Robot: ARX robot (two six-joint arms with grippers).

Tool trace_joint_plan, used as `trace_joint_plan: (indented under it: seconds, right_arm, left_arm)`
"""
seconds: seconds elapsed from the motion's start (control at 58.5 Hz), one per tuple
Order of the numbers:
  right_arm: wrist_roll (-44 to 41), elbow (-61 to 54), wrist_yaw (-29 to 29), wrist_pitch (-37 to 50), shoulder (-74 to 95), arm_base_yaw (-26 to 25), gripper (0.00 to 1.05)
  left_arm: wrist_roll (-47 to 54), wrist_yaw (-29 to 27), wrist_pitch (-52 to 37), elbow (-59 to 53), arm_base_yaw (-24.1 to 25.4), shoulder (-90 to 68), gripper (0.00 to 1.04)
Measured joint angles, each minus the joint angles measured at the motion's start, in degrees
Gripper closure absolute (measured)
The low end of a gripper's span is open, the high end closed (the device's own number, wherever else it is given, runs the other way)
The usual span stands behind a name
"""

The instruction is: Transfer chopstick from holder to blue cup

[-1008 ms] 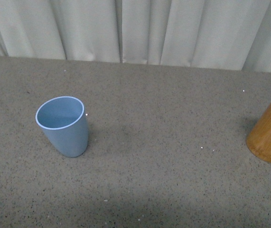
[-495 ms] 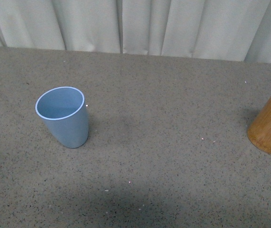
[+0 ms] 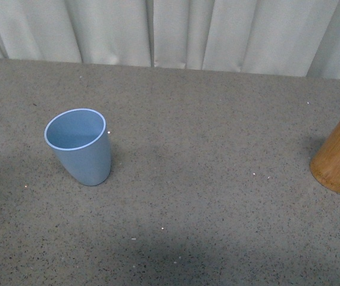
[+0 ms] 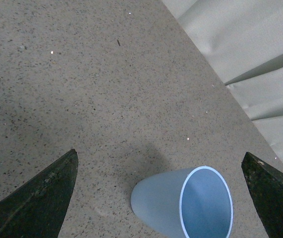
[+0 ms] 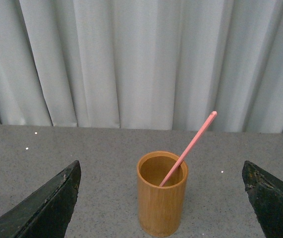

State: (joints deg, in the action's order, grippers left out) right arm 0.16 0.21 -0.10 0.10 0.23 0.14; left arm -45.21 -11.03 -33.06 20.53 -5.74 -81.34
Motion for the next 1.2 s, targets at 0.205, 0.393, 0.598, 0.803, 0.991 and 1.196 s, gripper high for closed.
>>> trace_joint_plan:
  seconds: [0.205,0.393,0.598,0.803,0.991,1.196]
  right_arm:
    - [0.0,0.0,0.0,0.0,0.0,0.0,0.1]
    - [0.0,0.0,0.0,0.0,0.0,0.0,0.1]
    - [0.0,0.0,0.0,0.0,0.0,0.0,0.1]
    - [0.0,0.0,0.0,0.0,0.0,0.0,0.1]
    - [0.0,0.0,0.0,0.0,0.0,0.0,0.1]
    - [0.0,0.0,0.0,0.0,0.0,0.0,0.1]
  left_arm:
    - [-0.3,-1.0,-1.4,5.0,-2.4,-9.9,0.07]
    - [-0.2,-1.1,-1.4,8.3,-3.6,-15.8,0.07]
    - [0.0,-2.1,0.4,10.9,-5.3,-19.8,0.07]
    - [0.1,-2.9,1.3,11.6,-5.7,-21.2,0.07]
    - [0.2,-3.0,1.6,11.6,-5.7,-21.5,0.07]
    - [0.1,-3.4,1.6,11.6,-5.7,-21.7,0.07]
